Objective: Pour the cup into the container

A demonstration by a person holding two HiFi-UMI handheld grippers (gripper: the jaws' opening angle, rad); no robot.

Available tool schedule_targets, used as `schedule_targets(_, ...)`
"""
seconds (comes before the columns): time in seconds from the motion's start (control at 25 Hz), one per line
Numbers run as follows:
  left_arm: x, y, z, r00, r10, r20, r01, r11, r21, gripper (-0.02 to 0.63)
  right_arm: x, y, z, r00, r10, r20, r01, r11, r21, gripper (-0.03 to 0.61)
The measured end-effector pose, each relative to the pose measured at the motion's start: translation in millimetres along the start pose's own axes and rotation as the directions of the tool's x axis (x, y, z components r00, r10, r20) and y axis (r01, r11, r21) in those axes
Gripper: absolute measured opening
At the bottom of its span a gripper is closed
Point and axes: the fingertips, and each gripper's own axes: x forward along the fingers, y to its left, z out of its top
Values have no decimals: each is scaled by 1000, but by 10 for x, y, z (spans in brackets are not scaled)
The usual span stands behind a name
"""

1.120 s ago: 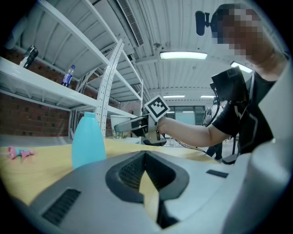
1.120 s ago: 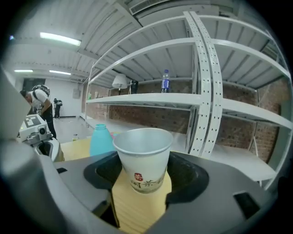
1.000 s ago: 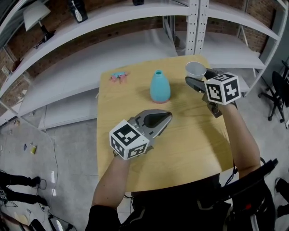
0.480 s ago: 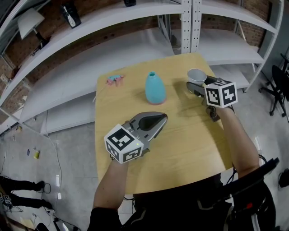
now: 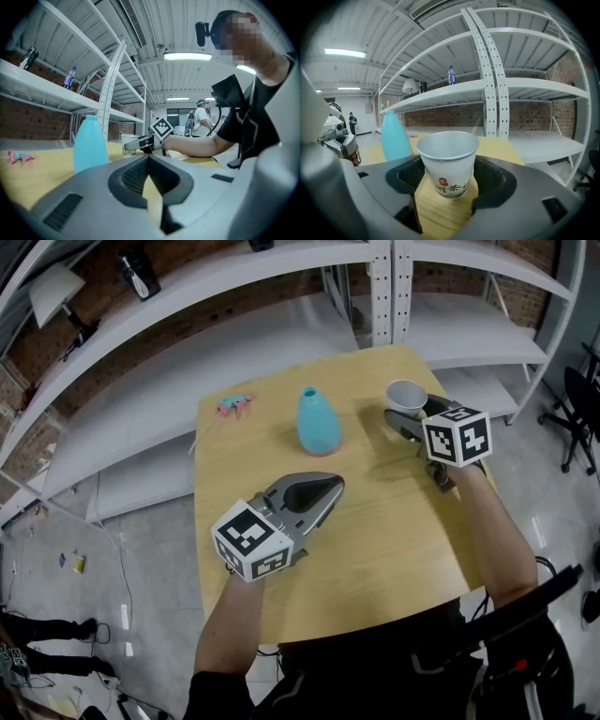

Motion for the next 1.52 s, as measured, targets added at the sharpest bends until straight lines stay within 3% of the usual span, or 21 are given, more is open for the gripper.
schedule_targets(0.44, -1, 11, -1, 1000, 5, -3, -5, 1000, -4, -2, -238, -1, 11, 999, -34, 30, 34, 999, 17, 328)
schedule_targets(0.76, -26, 114, 2, 996, 90, -9, -91, 996, -24, -2, -580, 203, -103, 999, 3, 53, -5, 1000, 27, 325)
schedule_targets(0.8, -32, 133, 2, 994, 106, -10, -106, 994, -27, -2, -599, 241, -117, 999, 11, 53, -12, 1000, 21, 314)
schedule_targets(1.04, -86, 164, -12, 983, 184, -15, -185, 982, -44, -2, -728, 454, -59, 994, 38, 105, -41, 999, 25, 61)
schedule_targets(1.12, -100, 96, -23, 981, 196, -17, -196, 979, -51, -2, -792, 534, -53, 991, 54, 119, -57, 998, 29, 7)
schedule_targets(1.36, -234, -243, -34, 972, 235, -18, -235, 970, -62, -2, -1118, 840, -75, 985, 86, 152, -88, 996, 9, 2)
schedule_targets(1.52, -415, -633, 43, 961, 273, 42, -267, 957, -112, -2, -1481, 1145, -106, 979, 114, 171, -111, 993, -28, 2)
